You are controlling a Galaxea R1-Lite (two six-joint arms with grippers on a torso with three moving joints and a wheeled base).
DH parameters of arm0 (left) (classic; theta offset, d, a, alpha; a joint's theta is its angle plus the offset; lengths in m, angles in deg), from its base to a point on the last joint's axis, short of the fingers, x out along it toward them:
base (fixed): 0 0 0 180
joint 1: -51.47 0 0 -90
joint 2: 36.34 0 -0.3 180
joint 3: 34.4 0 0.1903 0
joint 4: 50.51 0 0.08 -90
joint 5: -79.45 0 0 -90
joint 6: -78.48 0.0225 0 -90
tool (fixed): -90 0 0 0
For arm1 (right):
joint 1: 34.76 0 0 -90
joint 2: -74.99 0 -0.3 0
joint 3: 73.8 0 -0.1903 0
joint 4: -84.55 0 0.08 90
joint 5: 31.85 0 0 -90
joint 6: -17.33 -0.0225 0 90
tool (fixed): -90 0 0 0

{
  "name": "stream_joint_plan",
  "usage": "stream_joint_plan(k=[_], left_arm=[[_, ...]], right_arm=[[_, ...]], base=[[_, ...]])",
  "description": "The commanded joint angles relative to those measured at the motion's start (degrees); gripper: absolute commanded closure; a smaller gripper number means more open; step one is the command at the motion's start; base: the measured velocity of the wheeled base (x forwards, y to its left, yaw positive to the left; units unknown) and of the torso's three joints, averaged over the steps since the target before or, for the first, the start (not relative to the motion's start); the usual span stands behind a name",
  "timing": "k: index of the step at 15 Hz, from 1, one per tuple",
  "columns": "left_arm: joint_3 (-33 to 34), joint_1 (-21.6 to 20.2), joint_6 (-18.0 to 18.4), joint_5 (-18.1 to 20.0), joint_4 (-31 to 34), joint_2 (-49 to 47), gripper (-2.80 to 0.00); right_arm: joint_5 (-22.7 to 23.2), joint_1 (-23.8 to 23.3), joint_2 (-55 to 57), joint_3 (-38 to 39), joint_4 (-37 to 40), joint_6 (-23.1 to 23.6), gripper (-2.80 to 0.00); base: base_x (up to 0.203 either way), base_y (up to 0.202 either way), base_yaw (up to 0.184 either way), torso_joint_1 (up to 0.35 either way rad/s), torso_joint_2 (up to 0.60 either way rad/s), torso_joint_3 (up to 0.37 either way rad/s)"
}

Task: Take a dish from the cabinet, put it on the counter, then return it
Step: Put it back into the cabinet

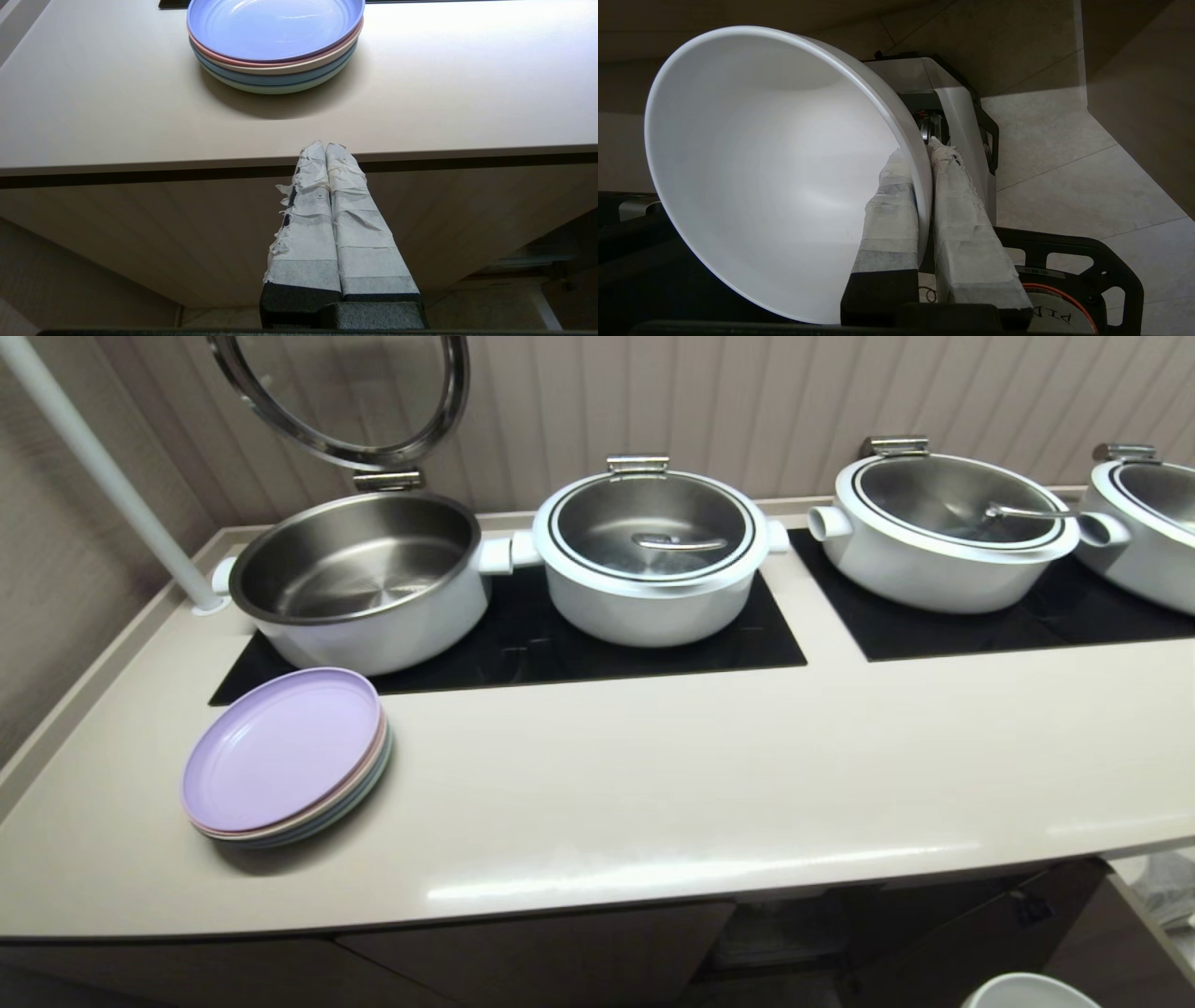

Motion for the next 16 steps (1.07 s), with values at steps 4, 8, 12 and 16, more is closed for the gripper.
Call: stream_joint_plan(k=[4,8,12,16], left_arm=[[0.0,0.0,-0.1,0.0,0.0,0.0,0.0],[0.0,0.0,0.0,0.0,-0.1,0.0,0.0],[0.0,0.0,-0.1,0.0,-0.1,0.0,0.0],[0.0,0.0,0.0,0.0,-0.1,0.0,0.0]], right_arm=[[0.1,-0.1,-0.1,0.1,0.1,-0.1,0.0],[0.1,0.3,0.0,0.1,0.1,-0.1,0.0],[0.1,0.8,0.1,0.1,-0.1,0.0,0.0],[0.1,1.1,0.1,0.1,-0.1,-0.1,0.0]], base=[[0.0,0.0,0.0,0.0,0.0,0.0],[0.0,0.0,0.0,0.0,0.0,0.0],[0.0,0.0,0.0,0.0,0.0,0.0],[0.0,0.0,0.0,0.0,0.0,0.0]])
